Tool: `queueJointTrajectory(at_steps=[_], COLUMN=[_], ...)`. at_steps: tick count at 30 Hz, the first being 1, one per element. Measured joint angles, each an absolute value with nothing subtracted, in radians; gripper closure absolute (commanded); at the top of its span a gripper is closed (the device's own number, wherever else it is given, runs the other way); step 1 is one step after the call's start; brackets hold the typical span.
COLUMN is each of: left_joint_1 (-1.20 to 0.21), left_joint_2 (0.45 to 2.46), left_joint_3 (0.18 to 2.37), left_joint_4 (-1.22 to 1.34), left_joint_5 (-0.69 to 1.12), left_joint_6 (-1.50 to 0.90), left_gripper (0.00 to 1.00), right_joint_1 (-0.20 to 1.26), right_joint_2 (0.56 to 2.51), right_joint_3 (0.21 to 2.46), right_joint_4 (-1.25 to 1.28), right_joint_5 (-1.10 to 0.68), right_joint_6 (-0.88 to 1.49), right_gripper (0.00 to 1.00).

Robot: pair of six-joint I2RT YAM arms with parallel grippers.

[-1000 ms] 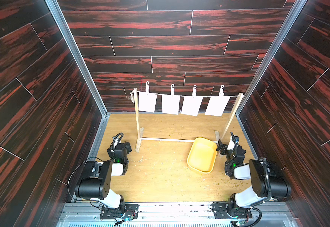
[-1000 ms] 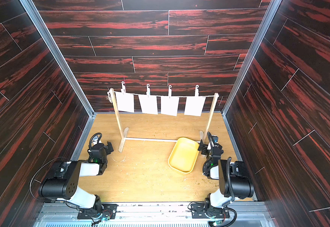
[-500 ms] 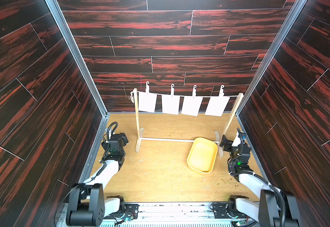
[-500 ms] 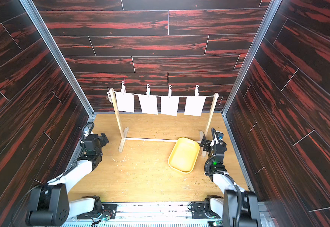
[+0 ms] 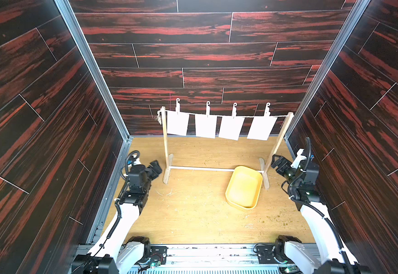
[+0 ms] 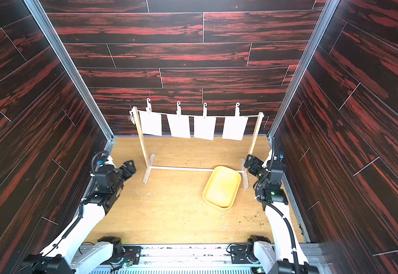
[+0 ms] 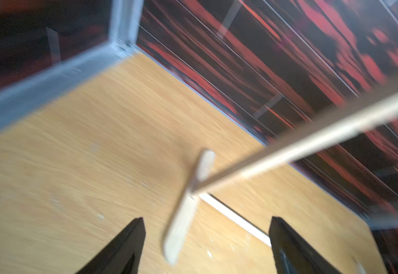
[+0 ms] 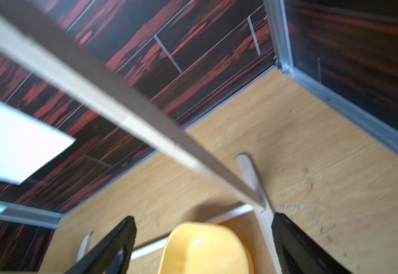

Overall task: Remove the postcards from the strings
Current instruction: Pinch the postcard on the clothesline.

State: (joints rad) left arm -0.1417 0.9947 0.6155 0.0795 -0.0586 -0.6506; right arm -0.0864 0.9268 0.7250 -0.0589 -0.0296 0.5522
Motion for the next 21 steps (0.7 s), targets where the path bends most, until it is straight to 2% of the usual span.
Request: queueJointTrajectory(at_steps=[4, 9, 14, 15, 21], left_joint_1=[-0.318, -0.472, -0.629, -0.65, -0.758], left_joint_2=[0.995, 1.039, 1.183, 1.211, 1.419], left_joint_3=[0.662, 0.748, 0.863, 0.884, 1.082], left_joint_4=[0.047, 0.064, 0.119, 0.131, 0.188], left_joint_5=[-0.039, -0.065, -0.083, -0.083, -0.078], left_joint_6=[-0.646, -0.624, -0.581, -0.573, -0.511], left_gripper=[0.12, 0.12, 0.07, 0.01, 0.0], right_joint_1=[-0.086, -0.086, -0.086, -0.086, -0.086], right_joint_2=[0.876, 0.862, 0.889, 0.901, 1.011], right_joint_3=[0.812, 0.945, 1.079, 1.108, 1.367], right_joint_4=[-0.175, -0.282, -0.388, -0.404, -0.518], right_joint_5=[-0.088, -0.141, -0.199, -0.21, -0.297], right_joint_6=[0.545, 0.534, 0.516, 0.512, 0.465], right_gripper=[0.09, 0.1, 0.06, 0.05, 0.01])
